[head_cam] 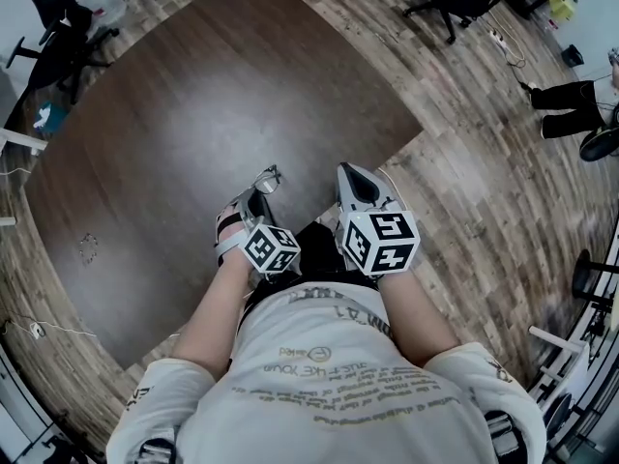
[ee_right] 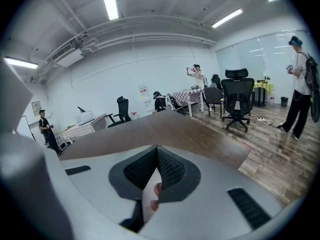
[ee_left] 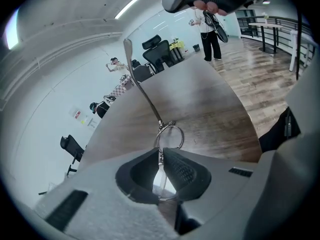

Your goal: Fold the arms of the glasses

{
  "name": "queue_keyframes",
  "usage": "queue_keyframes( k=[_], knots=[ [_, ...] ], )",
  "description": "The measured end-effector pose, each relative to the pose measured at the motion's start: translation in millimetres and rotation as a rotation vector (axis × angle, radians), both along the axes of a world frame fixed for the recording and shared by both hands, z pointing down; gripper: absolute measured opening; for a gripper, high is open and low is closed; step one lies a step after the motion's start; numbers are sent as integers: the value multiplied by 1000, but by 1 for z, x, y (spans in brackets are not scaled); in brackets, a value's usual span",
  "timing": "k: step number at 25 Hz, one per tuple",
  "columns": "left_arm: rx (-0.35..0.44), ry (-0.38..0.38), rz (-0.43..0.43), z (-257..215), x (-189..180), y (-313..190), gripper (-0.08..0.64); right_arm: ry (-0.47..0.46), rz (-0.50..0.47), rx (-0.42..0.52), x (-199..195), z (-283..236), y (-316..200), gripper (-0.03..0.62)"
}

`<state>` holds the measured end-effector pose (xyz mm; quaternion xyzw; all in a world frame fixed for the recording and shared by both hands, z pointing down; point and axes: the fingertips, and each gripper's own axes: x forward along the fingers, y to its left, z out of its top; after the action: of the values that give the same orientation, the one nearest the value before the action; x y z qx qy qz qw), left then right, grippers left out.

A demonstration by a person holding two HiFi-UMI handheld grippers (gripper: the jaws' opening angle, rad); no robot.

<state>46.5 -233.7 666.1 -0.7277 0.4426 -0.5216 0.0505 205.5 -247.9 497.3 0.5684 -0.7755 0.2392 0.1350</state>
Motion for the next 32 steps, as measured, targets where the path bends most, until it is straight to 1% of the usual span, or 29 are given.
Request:
queue_keyframes(
  k=[4,6,7,9,13,14,15,17,19,21,23,27,32],
  knots=[
    [13,58,-17,-12,2,1,40,19,-55,4,-9,7,-3,11],
    [21,110,-29,-21,2,2,40,34,-103,12,-17,15,-4,11],
    [22,149,-40,-26,2,3,40,50,-134,21,-21,19,-3,11],
    [16,254,-81,-35,0,6,40,103,-203,48,-32,29,-1,11],
    [-4,506,-221,-55,-16,7,40,235,-343,93,-54,51,3,12],
    [2,550,-250,-61,-21,6,40,256,-371,94,-59,56,4,12],
    [17,575,-270,-67,-26,7,40,271,-394,91,-64,61,5,12],
    [60,580,-286,-76,-37,8,40,290,-417,83,-74,70,6,12],
    [85,584,-302,-80,-49,12,40,302,-423,76,-83,78,4,14],
    [82,612,-338,-82,-61,17,40,308,-438,66,-93,84,3,23],
    [69,642,-381,-81,-73,23,29,318,-459,52,-103,90,3,85],
    [62,658,-422,-80,-90,30,25,359,-458,51,-113,94,-5,84],
    [48,669,-454,-76,-99,35,15,383,-450,63,-118,94,-15,84]
  ],
)
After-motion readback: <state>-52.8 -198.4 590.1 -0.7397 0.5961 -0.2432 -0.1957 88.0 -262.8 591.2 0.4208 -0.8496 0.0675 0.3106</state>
